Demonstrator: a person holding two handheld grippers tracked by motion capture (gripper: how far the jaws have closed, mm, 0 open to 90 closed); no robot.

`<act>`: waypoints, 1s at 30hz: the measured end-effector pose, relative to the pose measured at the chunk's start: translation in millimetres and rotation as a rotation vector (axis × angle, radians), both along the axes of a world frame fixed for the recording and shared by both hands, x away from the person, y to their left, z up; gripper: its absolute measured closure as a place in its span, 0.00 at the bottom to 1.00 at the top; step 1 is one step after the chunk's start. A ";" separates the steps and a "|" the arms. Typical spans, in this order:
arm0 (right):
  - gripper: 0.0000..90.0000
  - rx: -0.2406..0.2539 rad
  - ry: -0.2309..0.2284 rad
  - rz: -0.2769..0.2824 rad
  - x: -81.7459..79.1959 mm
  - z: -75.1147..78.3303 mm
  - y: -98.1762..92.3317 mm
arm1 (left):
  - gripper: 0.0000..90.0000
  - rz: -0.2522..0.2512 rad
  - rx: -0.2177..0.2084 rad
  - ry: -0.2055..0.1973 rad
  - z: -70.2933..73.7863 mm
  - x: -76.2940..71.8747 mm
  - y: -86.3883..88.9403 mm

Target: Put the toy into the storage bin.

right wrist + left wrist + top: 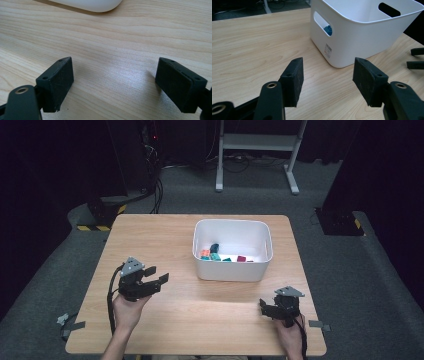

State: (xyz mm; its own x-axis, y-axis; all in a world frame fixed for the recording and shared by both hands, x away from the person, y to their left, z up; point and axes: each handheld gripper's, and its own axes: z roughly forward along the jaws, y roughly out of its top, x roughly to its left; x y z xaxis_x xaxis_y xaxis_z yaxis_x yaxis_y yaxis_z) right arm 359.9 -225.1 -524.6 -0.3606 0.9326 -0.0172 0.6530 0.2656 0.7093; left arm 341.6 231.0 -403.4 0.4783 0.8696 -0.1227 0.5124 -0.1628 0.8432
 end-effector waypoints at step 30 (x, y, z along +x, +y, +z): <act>0.17 0.000 0.000 0.000 0.0 0.0 0.0 | 0.46 0.026 0.078 0.044 -39.3 -12.7 -4.1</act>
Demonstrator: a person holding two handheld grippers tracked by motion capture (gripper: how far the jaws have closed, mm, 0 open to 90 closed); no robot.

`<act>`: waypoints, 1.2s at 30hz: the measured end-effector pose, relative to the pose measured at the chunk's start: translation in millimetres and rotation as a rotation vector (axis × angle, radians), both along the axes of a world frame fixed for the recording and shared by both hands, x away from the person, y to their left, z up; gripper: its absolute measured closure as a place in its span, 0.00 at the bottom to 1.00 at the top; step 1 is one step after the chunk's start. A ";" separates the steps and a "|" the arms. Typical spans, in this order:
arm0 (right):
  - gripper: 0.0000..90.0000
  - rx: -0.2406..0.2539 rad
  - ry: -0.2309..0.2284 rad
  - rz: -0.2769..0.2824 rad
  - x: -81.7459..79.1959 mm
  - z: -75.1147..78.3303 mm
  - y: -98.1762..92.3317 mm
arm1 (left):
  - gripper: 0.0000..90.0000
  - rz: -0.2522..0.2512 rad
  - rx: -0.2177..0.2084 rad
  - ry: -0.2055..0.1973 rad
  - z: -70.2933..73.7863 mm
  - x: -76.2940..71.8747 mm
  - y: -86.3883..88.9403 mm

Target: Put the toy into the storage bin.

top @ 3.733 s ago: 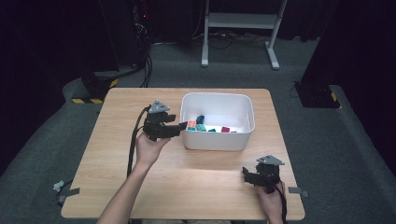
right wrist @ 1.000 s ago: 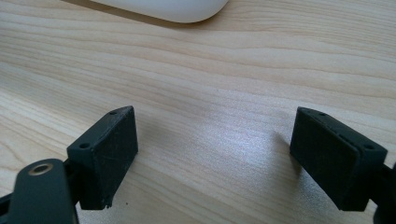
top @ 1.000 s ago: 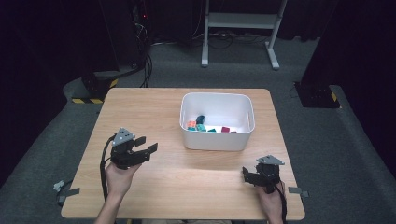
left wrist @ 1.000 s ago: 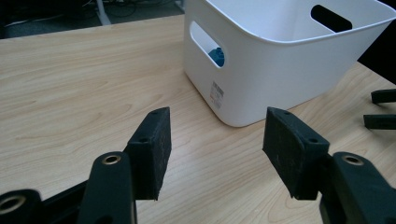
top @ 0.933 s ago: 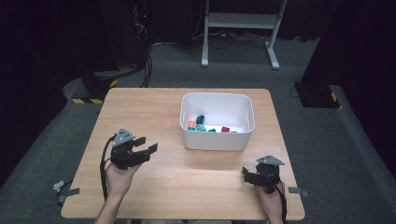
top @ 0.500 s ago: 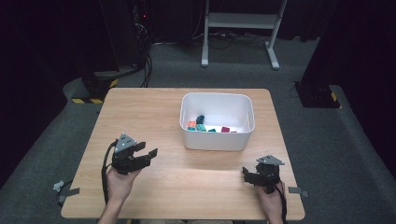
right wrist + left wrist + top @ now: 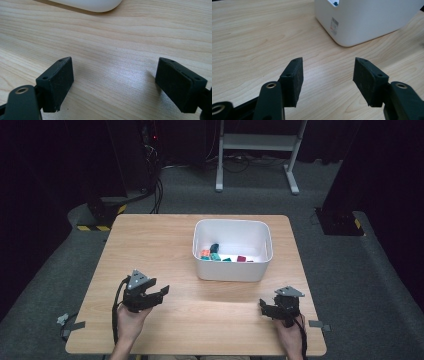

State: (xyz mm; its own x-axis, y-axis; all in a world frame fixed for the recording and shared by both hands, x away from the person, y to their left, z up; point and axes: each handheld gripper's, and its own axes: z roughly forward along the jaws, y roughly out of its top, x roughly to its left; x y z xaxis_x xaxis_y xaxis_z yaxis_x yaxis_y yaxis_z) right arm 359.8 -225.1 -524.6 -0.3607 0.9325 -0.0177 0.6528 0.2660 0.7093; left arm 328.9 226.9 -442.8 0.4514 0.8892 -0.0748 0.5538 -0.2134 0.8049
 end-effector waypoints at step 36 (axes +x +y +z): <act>0.17 0.002 0.002 -0.005 -0.3 0.0 0.3 | 0.45 0.112 0.003 0.076 -69.4 14.6 3.4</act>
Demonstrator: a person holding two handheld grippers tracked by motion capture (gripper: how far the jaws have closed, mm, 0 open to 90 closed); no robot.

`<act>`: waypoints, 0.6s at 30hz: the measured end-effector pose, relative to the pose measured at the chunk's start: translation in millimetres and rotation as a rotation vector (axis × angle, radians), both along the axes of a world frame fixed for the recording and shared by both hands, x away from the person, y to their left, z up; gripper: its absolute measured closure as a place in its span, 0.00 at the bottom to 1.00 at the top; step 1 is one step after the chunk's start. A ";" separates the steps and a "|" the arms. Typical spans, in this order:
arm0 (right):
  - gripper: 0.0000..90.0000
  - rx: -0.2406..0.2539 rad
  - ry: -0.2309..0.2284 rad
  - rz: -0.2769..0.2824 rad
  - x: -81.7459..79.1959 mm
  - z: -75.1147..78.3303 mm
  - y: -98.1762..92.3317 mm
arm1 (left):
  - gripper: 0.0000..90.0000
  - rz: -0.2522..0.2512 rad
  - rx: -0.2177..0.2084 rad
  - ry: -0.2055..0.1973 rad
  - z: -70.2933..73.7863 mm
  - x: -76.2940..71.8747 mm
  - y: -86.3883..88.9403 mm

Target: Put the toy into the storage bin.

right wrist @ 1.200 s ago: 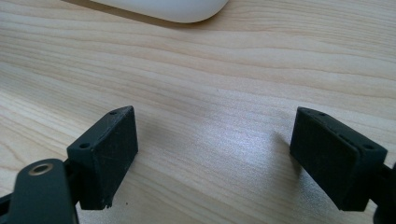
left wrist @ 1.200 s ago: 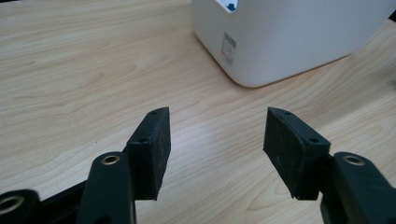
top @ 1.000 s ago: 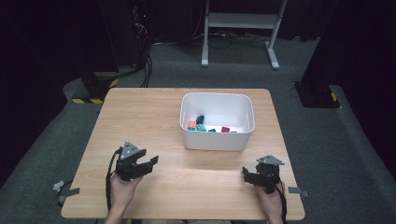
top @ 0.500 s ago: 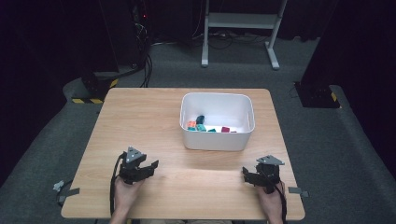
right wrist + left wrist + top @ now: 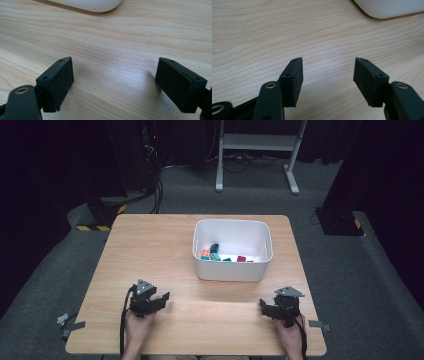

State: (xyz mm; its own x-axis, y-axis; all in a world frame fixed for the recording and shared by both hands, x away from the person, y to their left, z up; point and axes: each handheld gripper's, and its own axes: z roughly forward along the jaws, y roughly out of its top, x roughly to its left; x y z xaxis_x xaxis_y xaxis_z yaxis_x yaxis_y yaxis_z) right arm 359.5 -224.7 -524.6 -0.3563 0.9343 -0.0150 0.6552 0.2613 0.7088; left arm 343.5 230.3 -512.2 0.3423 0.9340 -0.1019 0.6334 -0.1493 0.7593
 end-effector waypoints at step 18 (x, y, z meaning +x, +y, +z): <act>0.17 0.000 0.000 -0.001 0.0 0.0 0.1 | 0.42 0.018 0.054 -0.016 -15.0 1.6 -5.3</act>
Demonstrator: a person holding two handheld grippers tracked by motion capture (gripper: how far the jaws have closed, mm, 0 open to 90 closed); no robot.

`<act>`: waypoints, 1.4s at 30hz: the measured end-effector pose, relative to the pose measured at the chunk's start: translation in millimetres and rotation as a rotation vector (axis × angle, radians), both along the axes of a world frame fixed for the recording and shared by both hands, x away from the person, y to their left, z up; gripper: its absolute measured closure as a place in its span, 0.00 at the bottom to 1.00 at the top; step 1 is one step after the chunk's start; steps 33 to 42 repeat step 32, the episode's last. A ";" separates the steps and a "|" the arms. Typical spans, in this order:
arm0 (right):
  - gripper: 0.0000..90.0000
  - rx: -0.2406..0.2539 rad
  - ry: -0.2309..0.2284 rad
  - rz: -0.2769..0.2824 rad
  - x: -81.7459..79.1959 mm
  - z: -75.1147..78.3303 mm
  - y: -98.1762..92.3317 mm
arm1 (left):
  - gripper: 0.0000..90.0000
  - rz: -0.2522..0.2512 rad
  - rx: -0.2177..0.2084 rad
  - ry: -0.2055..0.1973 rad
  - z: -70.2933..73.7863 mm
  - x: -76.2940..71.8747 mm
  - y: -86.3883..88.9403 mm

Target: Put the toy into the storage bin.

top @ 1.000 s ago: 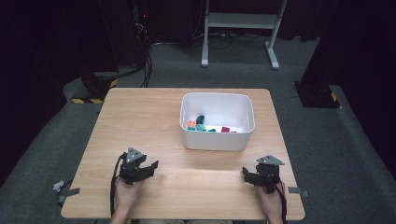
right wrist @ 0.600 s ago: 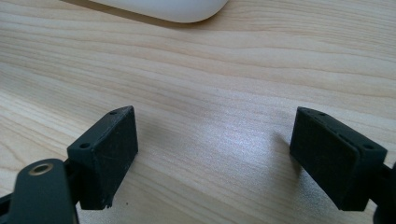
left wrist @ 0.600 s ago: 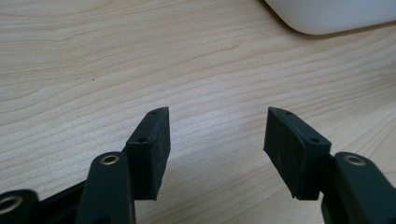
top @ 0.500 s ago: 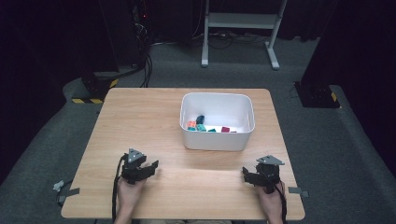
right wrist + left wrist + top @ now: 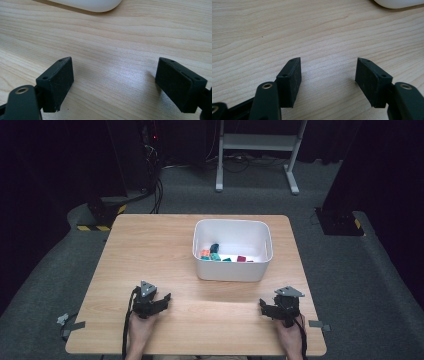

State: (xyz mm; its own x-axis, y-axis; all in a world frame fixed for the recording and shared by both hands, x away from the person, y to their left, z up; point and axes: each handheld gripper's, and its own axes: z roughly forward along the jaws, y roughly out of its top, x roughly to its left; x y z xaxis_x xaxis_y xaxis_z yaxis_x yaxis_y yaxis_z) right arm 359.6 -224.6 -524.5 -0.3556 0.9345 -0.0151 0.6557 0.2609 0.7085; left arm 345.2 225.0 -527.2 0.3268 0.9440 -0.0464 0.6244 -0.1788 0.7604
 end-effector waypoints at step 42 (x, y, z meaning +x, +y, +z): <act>0.16 -0.001 -0.001 0.001 0.4 -0.1 0.2 | 0.33 -0.016 0.046 0.002 -0.4 -1.0 -6.3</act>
